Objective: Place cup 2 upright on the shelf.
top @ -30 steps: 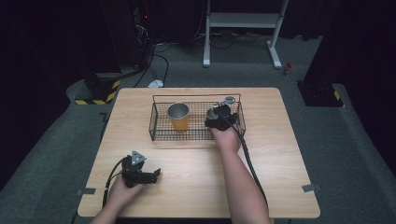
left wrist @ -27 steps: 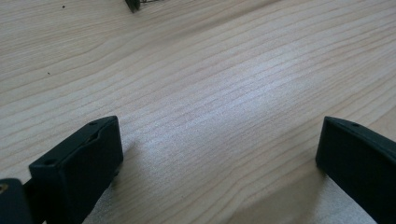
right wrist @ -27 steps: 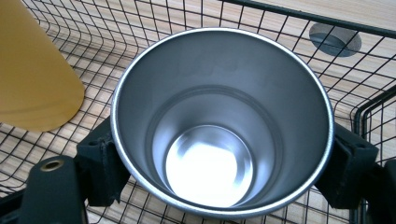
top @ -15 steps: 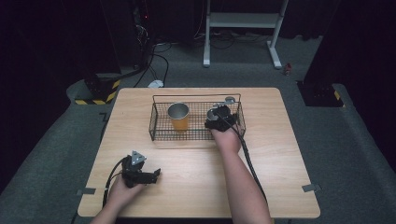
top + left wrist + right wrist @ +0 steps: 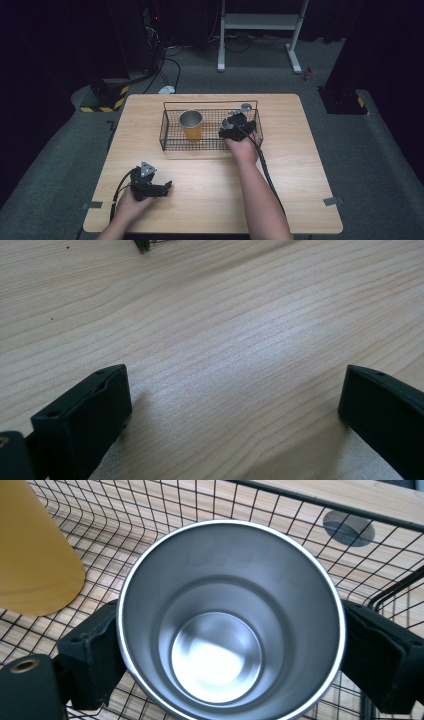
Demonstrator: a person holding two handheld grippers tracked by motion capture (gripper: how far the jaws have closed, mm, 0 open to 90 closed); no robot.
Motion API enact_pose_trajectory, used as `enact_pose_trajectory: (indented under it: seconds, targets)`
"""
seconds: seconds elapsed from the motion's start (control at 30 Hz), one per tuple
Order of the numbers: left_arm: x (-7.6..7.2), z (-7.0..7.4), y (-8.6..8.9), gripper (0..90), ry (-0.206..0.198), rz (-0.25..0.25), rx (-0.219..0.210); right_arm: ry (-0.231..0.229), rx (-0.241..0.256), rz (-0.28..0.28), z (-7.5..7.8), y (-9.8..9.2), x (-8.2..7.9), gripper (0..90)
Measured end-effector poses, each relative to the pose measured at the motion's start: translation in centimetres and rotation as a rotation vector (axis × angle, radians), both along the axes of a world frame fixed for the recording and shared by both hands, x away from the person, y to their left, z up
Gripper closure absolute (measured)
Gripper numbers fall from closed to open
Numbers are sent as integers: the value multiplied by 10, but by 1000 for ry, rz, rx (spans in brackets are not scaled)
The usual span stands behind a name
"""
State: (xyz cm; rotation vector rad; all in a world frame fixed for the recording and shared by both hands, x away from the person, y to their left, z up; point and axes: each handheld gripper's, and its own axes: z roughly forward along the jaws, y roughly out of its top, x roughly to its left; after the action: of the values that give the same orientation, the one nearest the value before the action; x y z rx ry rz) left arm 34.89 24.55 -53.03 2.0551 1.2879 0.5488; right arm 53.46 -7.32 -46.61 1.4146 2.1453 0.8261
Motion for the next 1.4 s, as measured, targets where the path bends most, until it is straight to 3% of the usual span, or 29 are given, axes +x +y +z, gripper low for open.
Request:
enact_pose_trajectory:
  seconds: [0.33,0.83,1.4]
  targets:
    - [0,0,0,9,0,0,0,-44,40,4,15,-3,-6,88]
    - [0,0,0,10,-1,1,-4,-100,56,32,31,-10,-14,89]
    - [0,0,0,10,-1,0,-3,-156,63,63,36,-14,-45,91]
